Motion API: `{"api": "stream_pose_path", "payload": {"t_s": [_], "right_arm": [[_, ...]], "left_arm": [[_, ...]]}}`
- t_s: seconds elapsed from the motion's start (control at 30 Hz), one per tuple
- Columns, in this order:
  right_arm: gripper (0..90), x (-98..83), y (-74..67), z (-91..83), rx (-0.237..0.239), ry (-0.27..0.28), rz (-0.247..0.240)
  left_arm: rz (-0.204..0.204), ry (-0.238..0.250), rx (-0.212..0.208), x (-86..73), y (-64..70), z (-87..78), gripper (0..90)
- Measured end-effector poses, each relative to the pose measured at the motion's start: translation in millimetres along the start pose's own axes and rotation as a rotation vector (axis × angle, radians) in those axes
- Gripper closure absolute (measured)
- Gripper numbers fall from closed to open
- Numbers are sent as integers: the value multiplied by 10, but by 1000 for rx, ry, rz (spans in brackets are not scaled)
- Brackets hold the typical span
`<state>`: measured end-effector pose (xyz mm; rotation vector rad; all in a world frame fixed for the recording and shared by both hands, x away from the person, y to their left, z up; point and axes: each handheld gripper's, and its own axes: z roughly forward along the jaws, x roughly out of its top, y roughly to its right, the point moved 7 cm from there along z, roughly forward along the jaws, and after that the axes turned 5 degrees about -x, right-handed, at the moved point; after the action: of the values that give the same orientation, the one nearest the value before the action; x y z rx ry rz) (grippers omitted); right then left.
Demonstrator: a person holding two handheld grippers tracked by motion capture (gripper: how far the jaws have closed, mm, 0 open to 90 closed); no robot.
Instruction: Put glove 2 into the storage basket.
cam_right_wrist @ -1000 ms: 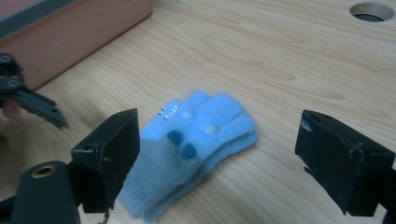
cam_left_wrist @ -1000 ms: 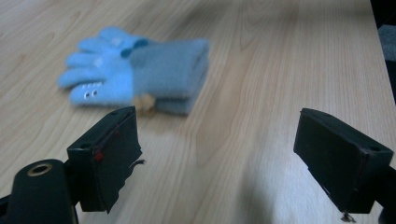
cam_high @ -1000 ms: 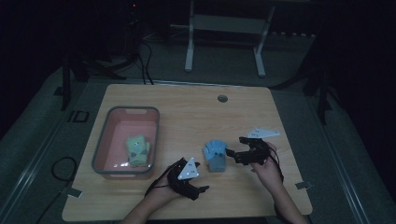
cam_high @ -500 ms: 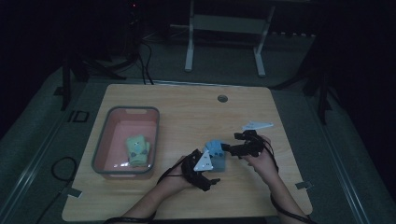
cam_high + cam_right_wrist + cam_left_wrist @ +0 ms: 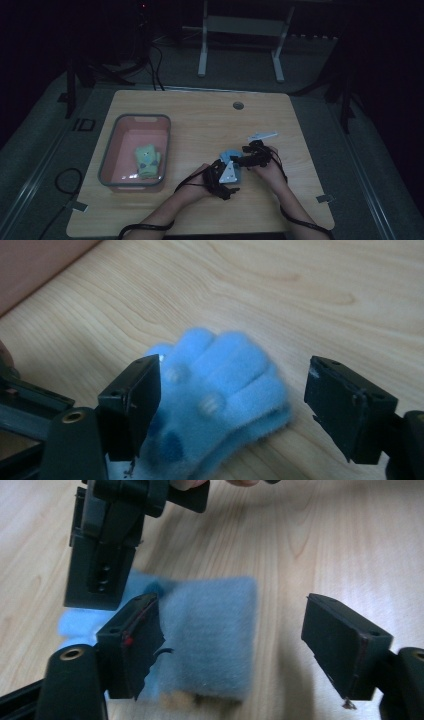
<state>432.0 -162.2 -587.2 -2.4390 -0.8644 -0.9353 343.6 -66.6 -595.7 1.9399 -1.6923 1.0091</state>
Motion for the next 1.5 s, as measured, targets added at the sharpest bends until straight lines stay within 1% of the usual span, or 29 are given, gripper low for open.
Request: {"api": "stream_pose_path", "payload": {"t_s": [0.03, 0.1, 0.13, 0.17, 0.23, 0.3, 0.33, 0.4, 0.43, 0.47, 0.53, 0.57, 0.6, 0.63, 0.73, 0.77, 0.87, 0.93, 1.0, 1.07, 1.13, 1.23, 1.27, 1.3, 1.33, 1.5], "right_arm": [[229, -16, 0, 21, 3, -8, 3], [237, -43, 5, 55, -11, -22, -10], [238, -59, -2, 71, -13, -29, -14], [238, -75, -5, 82, -14, -37, -20], [242, -107, -7, 103, -20, -51, -33], [260, -121, -17, 101, -22, -46, -38], [304, -125, -23, 97, -27, -44, -45], [358, -130, -49, 90, -28, -49, -51], [416, -129, -65, 89, -18, -50, -56], [490, -127, -77, 86, -2, -54, -52], [635, -121, -102, 88, 48, -71, -20], [696, -123, -111, 90, 67, -82, -11], [732, -119, -122, 97, 85, -96, -1], [749, -115, -129, 98, 84, -105, 1], [774, -82, -142, 72, 97, -97, 25], [777, -62, -155, 56, 107, -86, 32], [779, 7, -219, 2, 107, -69, 10], [779, 93, -282, -42, 119, -51, 2], [779, 179, -340, -76, 142, -37, 6], [779, 265, -398, -99, 149, -24, -7], [779, 350, -463, -107, 150, -19, -22], [780, 489, -581, -107, 170, 0, -40], [780, 521, -614, -103, 176, 1, -43], [780, 564, -658, -95, 187, 5, -51], [780, 615, -713, -79, 191, 7, -59], [779, 809, -934, -17, 220, 16, -98]], "left_arm": [[-1, -3, -6, -16, -2, 19, 317], [17, -30, -7, -55, -3, 50, 363], [21, -31, -8, -64, 3, 59, 386], [19, -23, -9, -64, 6, 61, 406], [-1, -22, -14, -68, 0, 63, 465], [-12, -19, -6, -71, -15, 69, 519], [-16, -22, -8, -72, -22, 70, 559], [-18, -30, -9, -70, -32, 73, 602], [-15, -34, -9, -68, -33, 71, 621], [-14, -37, -9, -63, -36, 67, 644], [-29, -41, -23, -55, -57, 51, 694], [-37, -46, -27, -49, -68, 42, 715], [-36, -51, -30, -44, -67, 36, 729], [-33, -53, -29, -37, -69, 29, 740], [-36, -68, -35, -17, -72, -31, 758], [-39, -66, -39, -7, -73, -66, 760], [-36, -68, -40, 32, -93, -196, 762], [-31, -75, -37, 57, -102, -281, 762], [-23, -79, -24, 86, -122, -401, 762], [-22, -83, -11, 102, -141, -504, 762], [-16, -90, 8, 107, -167, -640, 762], [-14, -105, 25, 81, -191, -799, 763], [-15, -114, 25, 65, -199, -856, 763], [-13, -120, 38, 46, -211, -924, 763], [-19, -126, 39, 28, -217, -980, 763], [-23, -146, 67, -64, -258, -1232, 763]]}}
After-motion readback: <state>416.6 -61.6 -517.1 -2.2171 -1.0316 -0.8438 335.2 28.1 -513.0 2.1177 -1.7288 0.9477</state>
